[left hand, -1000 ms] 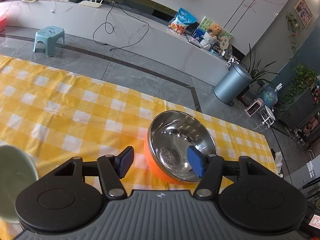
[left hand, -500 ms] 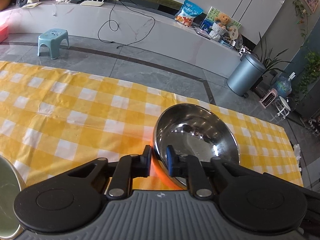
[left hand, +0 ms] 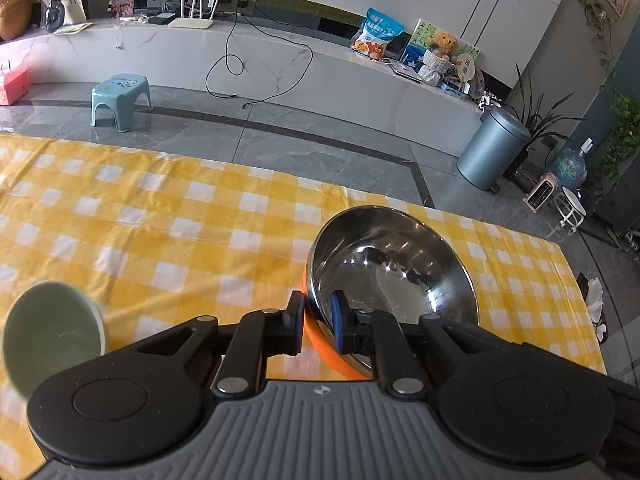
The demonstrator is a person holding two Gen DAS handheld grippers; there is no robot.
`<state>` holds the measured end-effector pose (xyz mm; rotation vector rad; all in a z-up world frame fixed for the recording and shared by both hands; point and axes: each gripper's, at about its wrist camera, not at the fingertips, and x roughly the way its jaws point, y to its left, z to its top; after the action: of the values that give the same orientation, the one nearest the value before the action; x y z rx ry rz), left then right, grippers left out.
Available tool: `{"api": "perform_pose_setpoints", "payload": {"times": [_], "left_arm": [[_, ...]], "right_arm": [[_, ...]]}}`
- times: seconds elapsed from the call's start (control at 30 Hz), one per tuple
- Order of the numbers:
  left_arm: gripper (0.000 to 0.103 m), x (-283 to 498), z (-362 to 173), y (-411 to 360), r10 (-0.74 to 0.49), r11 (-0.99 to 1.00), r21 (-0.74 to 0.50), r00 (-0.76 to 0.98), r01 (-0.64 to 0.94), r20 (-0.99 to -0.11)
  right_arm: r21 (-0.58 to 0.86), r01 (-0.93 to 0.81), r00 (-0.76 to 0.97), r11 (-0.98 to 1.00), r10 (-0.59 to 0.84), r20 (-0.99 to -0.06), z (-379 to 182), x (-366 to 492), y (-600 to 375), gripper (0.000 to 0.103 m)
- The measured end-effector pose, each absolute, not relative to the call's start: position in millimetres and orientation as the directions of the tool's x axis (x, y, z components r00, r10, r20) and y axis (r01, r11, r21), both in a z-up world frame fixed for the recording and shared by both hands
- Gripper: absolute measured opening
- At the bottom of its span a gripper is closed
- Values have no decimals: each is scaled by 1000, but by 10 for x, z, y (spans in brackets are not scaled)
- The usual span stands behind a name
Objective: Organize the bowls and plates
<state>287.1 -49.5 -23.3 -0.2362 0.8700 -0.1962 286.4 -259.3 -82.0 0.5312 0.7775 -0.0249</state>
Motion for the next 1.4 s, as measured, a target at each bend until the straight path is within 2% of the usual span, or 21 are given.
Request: {"api": "perform_pose_setpoints", "payload": {"times": [0.43,0.6,1.07,1.4], "left_arm": [[15,1846,262,-243,-306,935,-343,686,87,-660],[16,1512,313,-131,-315,927,-367,680,72,-662],[16,834,13,140,-368,894,-449,591,11,-718],[17,651,-233,112,-394,884,-467,530,-4,-751]], "right_arm": [[502,143,769,853,224,-599,-359,1787,-2484,11],[506,123,774,854,236,-587,-281,1393,-2425,10],[465,92,735,881,255,-629,-299,564,-2316,10],[427,134,696,894,222,-683,-475,377,-2353,9]]}}
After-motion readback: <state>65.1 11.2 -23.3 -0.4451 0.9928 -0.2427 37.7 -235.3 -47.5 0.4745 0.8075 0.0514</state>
